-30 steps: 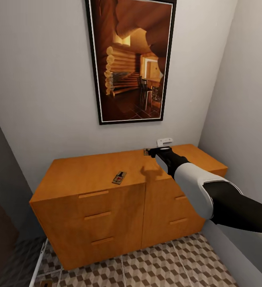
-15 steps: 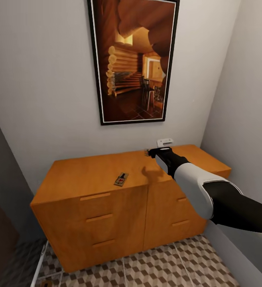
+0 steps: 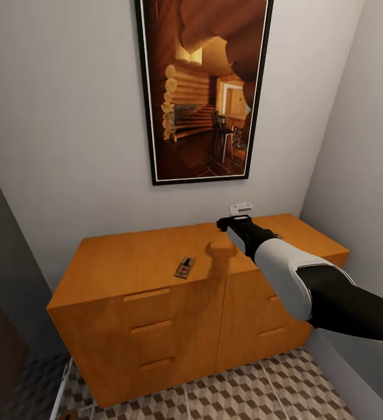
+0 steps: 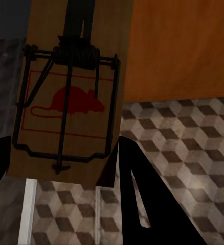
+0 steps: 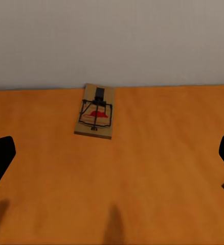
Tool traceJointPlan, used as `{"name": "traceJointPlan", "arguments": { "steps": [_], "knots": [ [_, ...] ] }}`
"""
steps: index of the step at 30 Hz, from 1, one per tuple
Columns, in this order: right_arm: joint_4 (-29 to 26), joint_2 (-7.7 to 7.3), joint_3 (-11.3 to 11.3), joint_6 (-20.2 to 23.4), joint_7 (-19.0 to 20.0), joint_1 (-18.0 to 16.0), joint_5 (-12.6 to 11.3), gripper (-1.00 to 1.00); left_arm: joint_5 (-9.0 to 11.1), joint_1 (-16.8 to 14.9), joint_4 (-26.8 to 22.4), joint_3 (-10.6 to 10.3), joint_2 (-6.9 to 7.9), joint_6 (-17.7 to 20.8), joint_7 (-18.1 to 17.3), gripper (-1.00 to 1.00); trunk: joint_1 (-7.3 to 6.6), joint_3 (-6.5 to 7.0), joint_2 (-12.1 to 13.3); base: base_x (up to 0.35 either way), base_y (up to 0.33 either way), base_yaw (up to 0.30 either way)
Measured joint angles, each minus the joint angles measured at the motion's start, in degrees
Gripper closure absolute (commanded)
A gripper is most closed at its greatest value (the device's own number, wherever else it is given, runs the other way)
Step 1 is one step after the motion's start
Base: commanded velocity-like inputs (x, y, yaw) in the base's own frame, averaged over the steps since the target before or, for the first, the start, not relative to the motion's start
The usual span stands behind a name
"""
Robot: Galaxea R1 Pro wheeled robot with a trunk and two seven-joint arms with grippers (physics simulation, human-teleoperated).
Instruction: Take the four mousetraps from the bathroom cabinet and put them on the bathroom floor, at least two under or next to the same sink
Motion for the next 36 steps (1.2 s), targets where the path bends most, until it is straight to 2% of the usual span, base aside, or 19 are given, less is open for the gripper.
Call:
{"name": "traceJointPlan", "arguments": {
  "steps": [18, 26, 36],
  "knots": [
    [2.1, 0.0, 0.0, 0.0, 0.0, 0.0, -0.1, -1.0, 0.0, 0.0, 0.1, 0.0, -0.09, 0.0, 0.0, 1.0, 0.0, 0.0, 0.0, 0.0, 0.0, 0.0],
    [3.2, 0.0, 0.0, -2.5, 0.1, 0.0, -0.1, -1.0, -0.1, 0.6, 0.1, 0.0, -0.09, 0.0, -0.1, 1.0, 0.0, 0.0, 0.0, 0.0, 0.0, 0.0],
    [3.4, 0.0, 0.0, -3.2, 0.1, 0.0, -0.1, -1.0, -0.1, 1.0, 0.1, 0.0, -0.11, 0.0, -0.2, 1.0, -0.02, 0.0, 0.0, 0.096, 0.0, 0.0]
  ]
}}
